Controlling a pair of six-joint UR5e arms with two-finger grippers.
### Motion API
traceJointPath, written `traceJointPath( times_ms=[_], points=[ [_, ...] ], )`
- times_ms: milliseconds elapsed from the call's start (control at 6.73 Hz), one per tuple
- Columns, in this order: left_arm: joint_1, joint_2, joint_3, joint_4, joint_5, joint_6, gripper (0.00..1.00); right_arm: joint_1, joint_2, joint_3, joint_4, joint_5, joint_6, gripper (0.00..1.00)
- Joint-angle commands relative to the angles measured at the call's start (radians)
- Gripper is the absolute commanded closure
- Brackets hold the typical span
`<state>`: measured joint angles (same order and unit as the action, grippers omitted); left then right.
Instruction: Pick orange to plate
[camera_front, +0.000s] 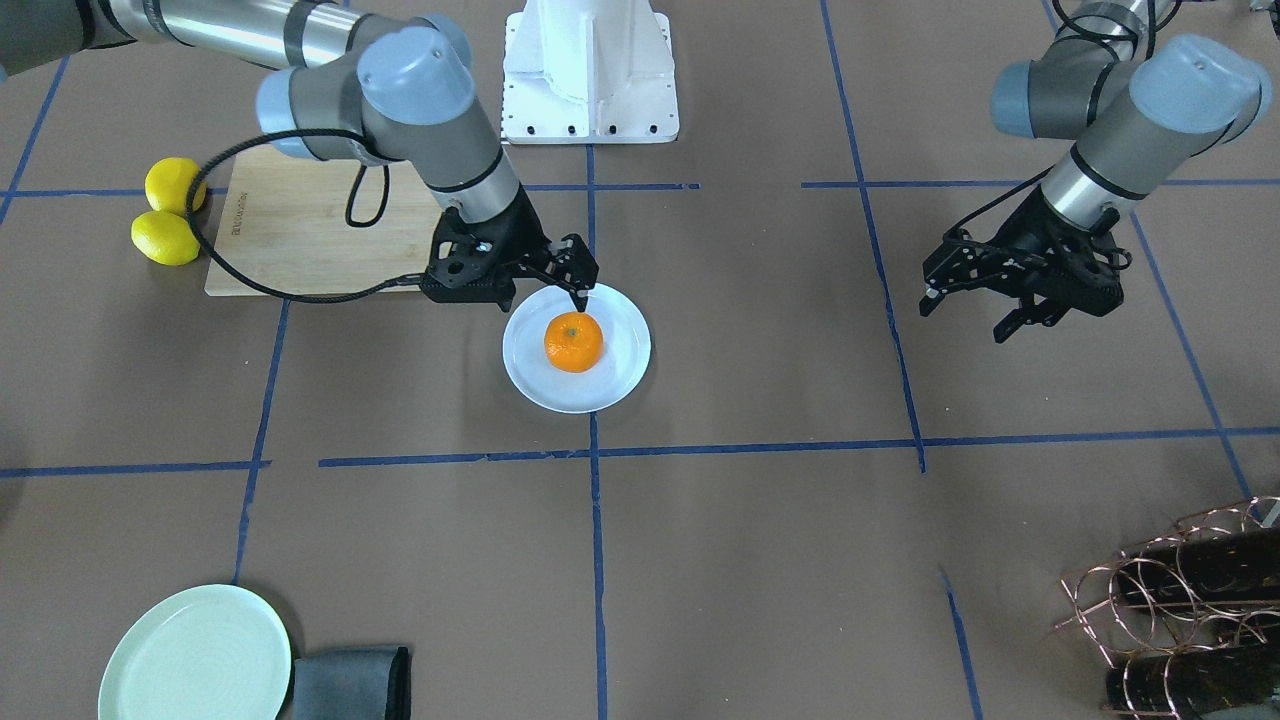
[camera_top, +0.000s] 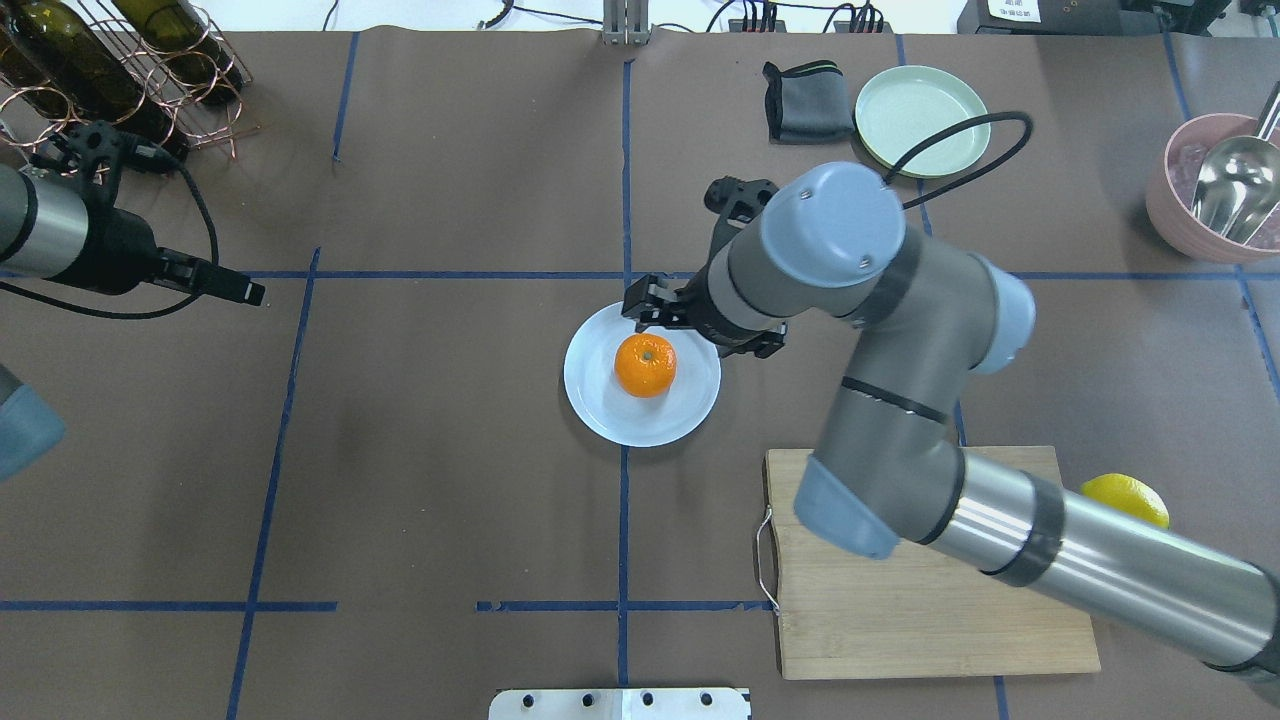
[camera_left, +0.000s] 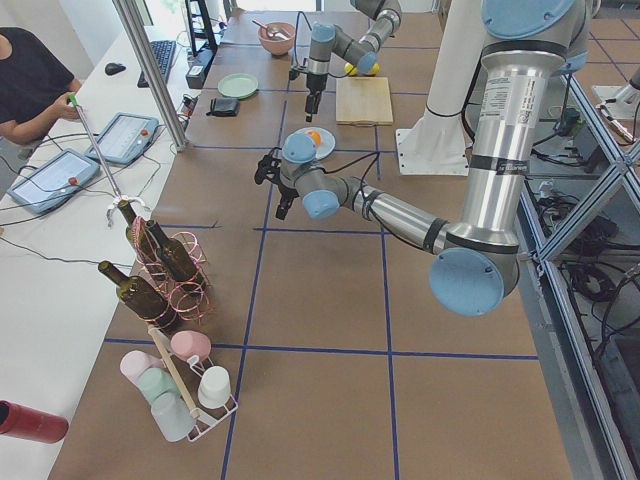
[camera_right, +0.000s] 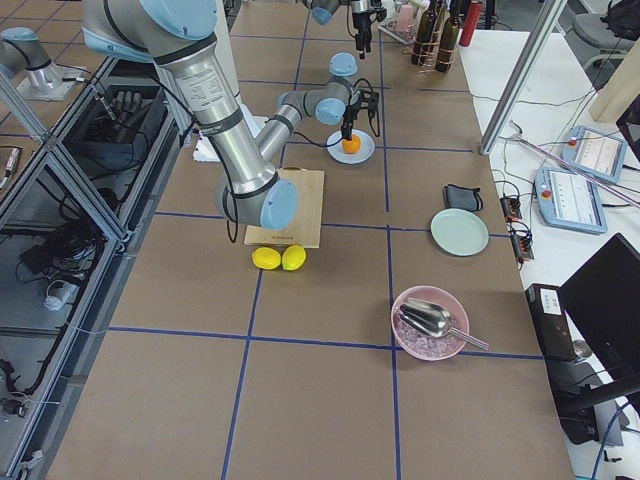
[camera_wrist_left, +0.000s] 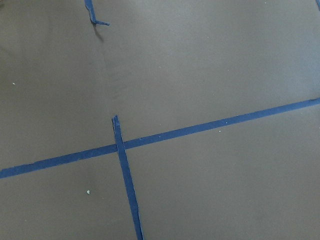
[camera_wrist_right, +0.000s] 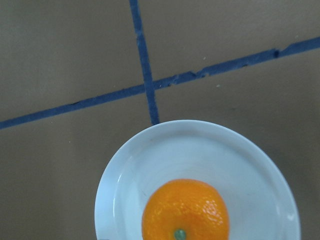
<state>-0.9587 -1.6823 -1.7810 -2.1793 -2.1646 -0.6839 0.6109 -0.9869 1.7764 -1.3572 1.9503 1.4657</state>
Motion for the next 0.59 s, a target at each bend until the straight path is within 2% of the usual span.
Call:
traceJointPath(
  times_ms=[0,297,446],
  points=[
    [-0.116,0.039,0.032,0.025,-0.046,0.259,0.0,0.247,-0.205,0.182,-0.077,0.266,-0.168,0.0],
    [-0.254,0.056,0.08,0.071,-0.107,0.453,0.0,0.417,-0.416,0.175,-0.082,0.328,-0.609,0.0],
    [-0.338,0.056,0.08,0.169,-0.115,0.581,0.0,0.523,-0.485,0.16,-0.095,0.364,-0.795,0.0]
  ],
)
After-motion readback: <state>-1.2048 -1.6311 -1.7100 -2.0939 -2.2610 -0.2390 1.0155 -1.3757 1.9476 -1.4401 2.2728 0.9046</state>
